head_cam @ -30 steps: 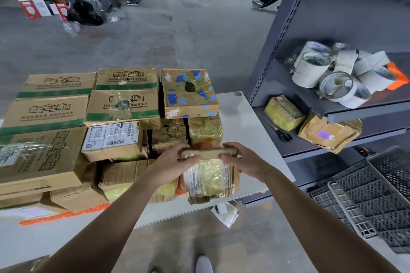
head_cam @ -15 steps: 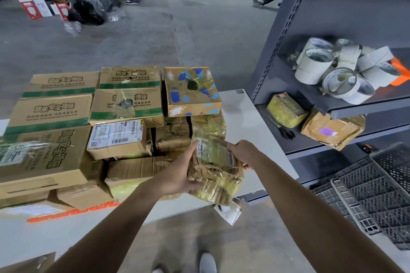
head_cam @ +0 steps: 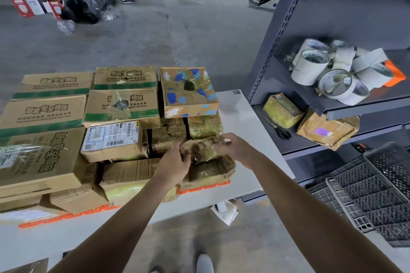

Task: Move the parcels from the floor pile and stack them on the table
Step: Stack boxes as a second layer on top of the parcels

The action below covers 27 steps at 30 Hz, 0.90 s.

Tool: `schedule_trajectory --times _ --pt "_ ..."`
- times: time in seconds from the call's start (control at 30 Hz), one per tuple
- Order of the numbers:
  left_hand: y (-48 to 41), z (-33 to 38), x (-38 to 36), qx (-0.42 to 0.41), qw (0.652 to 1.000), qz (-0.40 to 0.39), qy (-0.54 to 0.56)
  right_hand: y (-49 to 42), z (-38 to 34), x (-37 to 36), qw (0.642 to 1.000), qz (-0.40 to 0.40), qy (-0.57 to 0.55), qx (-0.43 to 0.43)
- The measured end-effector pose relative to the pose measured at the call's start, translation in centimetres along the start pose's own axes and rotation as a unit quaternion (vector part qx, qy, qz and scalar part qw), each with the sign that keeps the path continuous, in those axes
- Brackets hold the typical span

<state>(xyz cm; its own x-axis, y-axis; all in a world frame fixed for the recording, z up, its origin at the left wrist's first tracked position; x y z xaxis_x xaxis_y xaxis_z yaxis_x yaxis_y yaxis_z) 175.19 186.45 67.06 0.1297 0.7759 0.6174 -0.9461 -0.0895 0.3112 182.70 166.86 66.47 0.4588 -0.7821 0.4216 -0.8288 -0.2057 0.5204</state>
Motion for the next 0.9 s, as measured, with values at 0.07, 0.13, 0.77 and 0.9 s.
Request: schedule_trajectory --times 0.07,0.13,0.77,0.9 --pt "-0.2 -0.4 0.1 -0.014 0.996 0.029 -0.081 -0.1 0.0 -0.7 0.996 0.014 0.087 0.000" --pt "-0.2 -0.9 0.3 -0.026 0.990 0.041 -0.135 -0.3 0.5 -1.4 0.983 0.015 0.184 -0.023" --pt "1.4 -3.0 -2.0 -0.195 0.927 0.012 -0.319 -0.5 1.0 -2.0 0.982 0.054 0.180 -0.001" --pt "2.3 -3.6 -1.4 -0.230 0.911 0.008 -0.343 -0.6 0.8 -2.4 0.974 0.072 0.214 0.027"
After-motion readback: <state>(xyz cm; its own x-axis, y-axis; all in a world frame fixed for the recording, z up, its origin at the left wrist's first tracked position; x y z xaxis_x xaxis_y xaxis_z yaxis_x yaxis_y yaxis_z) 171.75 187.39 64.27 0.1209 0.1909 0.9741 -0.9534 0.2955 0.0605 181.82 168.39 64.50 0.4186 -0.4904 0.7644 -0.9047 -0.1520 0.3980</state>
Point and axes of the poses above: each hand's wrist, its own y-axis away from the middle knuckle, its own x-axis out of the back of the hand, z = x × y, the point moved 5 cm from there along -y, towards the middle knuckle, and after that the axes turned 2 degrees about -z, right-handed, at the moved point
